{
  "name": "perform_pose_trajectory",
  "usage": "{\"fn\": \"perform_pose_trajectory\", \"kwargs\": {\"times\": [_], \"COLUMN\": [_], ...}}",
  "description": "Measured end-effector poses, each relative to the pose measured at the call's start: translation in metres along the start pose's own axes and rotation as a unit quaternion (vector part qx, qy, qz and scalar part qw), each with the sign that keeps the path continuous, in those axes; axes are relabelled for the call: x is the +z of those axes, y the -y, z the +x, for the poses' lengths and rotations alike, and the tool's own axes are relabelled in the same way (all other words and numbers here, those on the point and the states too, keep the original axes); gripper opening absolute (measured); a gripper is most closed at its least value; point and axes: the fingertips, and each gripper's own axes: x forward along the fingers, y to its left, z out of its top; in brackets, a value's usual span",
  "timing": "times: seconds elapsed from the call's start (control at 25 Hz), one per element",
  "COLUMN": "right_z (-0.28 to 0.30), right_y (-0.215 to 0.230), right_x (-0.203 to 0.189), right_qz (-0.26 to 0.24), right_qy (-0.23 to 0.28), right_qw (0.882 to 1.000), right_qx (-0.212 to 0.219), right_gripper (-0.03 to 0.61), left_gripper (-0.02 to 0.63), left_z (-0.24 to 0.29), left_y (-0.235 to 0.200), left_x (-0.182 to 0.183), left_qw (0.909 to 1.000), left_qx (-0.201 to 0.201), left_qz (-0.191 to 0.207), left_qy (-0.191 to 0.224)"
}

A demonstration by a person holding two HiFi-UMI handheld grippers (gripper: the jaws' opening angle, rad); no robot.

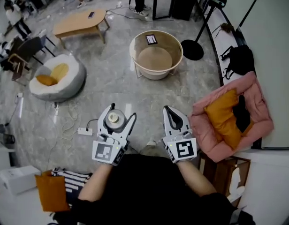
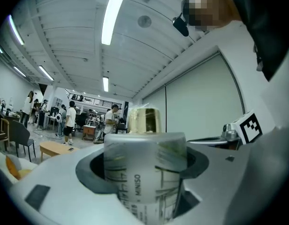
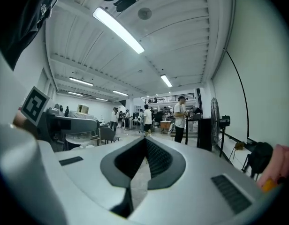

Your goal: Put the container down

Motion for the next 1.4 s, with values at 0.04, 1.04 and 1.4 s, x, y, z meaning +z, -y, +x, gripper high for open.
{"fn": "perform_pose_trajectory", "kwargs": {"times": [0.04, 1.04, 1.4], "right_z": [-0.001, 0.139, 0.298], "right_y": [0.004, 0.086, 0.129], "right_x": [-0.005, -0.045, -0.042], "right_qz": [0.004, 0.025, 0.019], "right_qy": [-0.002, -0.065, -0.106], "right_qw": [1.000, 0.997, 0.993], "right_qx": [0.000, -0.030, -0.049], "right_gripper": [0.021, 0.021, 0.021], "left_gripper": [0.353, 0.353, 0.353], "left_z": [0.000, 0.159, 0.269], "left_y": [0.002, -0.095, -0.211], "left_x": [-0.002, -0.026, -0.030], "left_qw": [1.0000, 0.9992, 0.9982], "left_qx": [0.002, -0.031, -0.041], "left_qz": [0.003, 0.006, 0.006], "left_qy": [0.002, -0.023, -0.042]}}
